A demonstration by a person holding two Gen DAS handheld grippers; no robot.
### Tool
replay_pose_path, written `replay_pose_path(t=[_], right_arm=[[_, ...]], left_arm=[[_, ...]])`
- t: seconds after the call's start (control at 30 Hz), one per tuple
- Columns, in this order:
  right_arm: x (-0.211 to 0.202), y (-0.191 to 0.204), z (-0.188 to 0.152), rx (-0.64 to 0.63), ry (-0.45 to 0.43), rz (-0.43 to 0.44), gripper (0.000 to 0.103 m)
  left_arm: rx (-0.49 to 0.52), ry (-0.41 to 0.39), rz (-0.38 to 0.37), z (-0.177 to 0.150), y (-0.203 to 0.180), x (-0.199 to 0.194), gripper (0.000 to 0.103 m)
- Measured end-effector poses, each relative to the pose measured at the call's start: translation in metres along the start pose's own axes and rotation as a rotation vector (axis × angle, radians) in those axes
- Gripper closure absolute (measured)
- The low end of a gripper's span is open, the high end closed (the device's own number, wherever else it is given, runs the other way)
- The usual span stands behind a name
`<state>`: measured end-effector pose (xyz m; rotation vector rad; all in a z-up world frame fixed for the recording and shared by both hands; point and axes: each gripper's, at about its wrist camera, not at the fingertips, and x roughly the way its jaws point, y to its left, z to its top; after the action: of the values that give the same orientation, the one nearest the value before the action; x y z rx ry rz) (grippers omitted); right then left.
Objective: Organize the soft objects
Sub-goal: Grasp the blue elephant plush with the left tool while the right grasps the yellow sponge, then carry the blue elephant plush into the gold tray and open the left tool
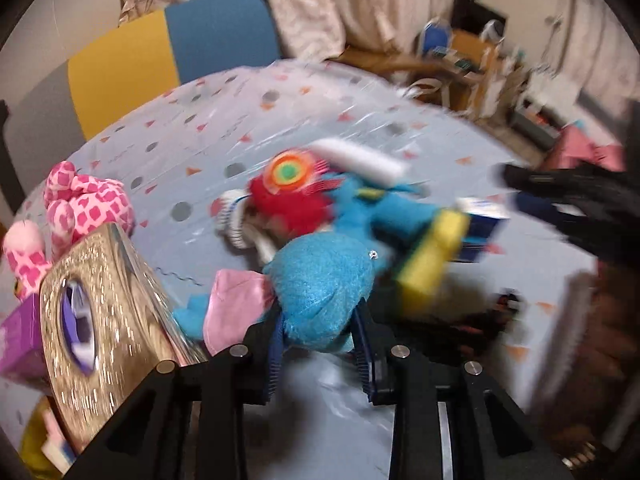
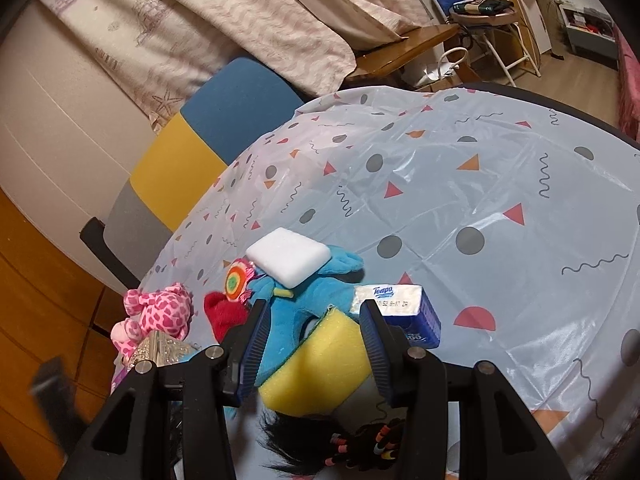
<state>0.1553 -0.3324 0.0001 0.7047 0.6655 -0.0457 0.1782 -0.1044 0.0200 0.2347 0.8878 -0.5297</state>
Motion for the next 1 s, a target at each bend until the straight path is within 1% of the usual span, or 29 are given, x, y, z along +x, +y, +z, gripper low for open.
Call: replay_pose_path(t=[0.03,0.1,0.17,0.23,0.3,0.33,0.43,0.53,0.6,0.67,0.8,0.83,0.87,0.9,0.93,1.0], right_arm=[[0.001,-0.001,0.001,0.000,0.003,-0.004,0.056],[0.003,-0.002,0.001,0.002,0.010,-0.011,0.056],[0.005,-0.004,0.000,0.008,0.020,-0.016,0.056],[0.008,-0.005,-0.001,0.012,0.038,-0.015,0.056],[0.012,-0.004,-0.002,0.004,0.064,-0.016,0.056],[0.015,-0.002,-0.004,-0.007,0.078,-0.017,0.056],[0.024,0.005,-0.010,-0.039,0.139,-0.017,0.056],[0.040,0.012,-0.020,-0.074,0.233,-0.005,0.056],[0.049,0.018,-0.028,-0.108,0.294,-0.018,0.056],[0.054,0.023,-0.034,-0.149,0.333,-0.037,0.056],[0.054,0.028,-0.047,-0.180,0.362,-0.066,0.056],[0.054,0.027,-0.050,-0.167,0.371,-0.059,0.056],[0.054,0.023,-0.051,-0.125,0.384,-0.031,0.055],[0.054,0.018,-0.052,-0.071,0.396,0.001,0.049],[0.054,0.013,-0.051,-0.014,0.391,0.015,0.034],[0.052,0.008,-0.047,0.060,0.349,0.013,0.023]], left_arm=[[-0.001,-0.006,-0.015,-0.003,-0.004,-0.008,0.071],[-0.013,-0.033,-0.078,-0.020,-0.011,-0.032,0.071],[-0.035,-0.034,-0.112,-0.036,-0.015,-0.050,0.071],[-0.086,-0.029,-0.153,-0.056,-0.012,-0.067,0.071],[-0.133,-0.025,-0.177,-0.074,-0.005,-0.079,0.071],[-0.176,-0.018,-0.195,-0.087,0.001,-0.086,0.071],[-0.254,-0.018,-0.185,-0.116,0.016,-0.100,0.071],[-0.328,-0.024,-0.182,-0.137,0.031,-0.107,0.071],[-0.372,-0.045,-0.180,-0.151,0.040,-0.116,0.071],[-0.394,-0.067,-0.183,-0.159,0.046,-0.126,0.071],[-0.424,-0.119,-0.191,-0.166,0.060,-0.143,0.071],[-0.429,-0.128,-0.191,-0.168,0.062,-0.146,0.071],[-0.436,-0.134,-0.196,-0.170,0.066,-0.148,0.071],[-0.444,-0.140,-0.200,-0.173,0.069,-0.150,0.071],[-0.450,-0.144,-0.202,-0.175,0.070,-0.151,0.071],[-0.464,-0.158,-0.209,-0.180,0.074,-0.155,0.071]])
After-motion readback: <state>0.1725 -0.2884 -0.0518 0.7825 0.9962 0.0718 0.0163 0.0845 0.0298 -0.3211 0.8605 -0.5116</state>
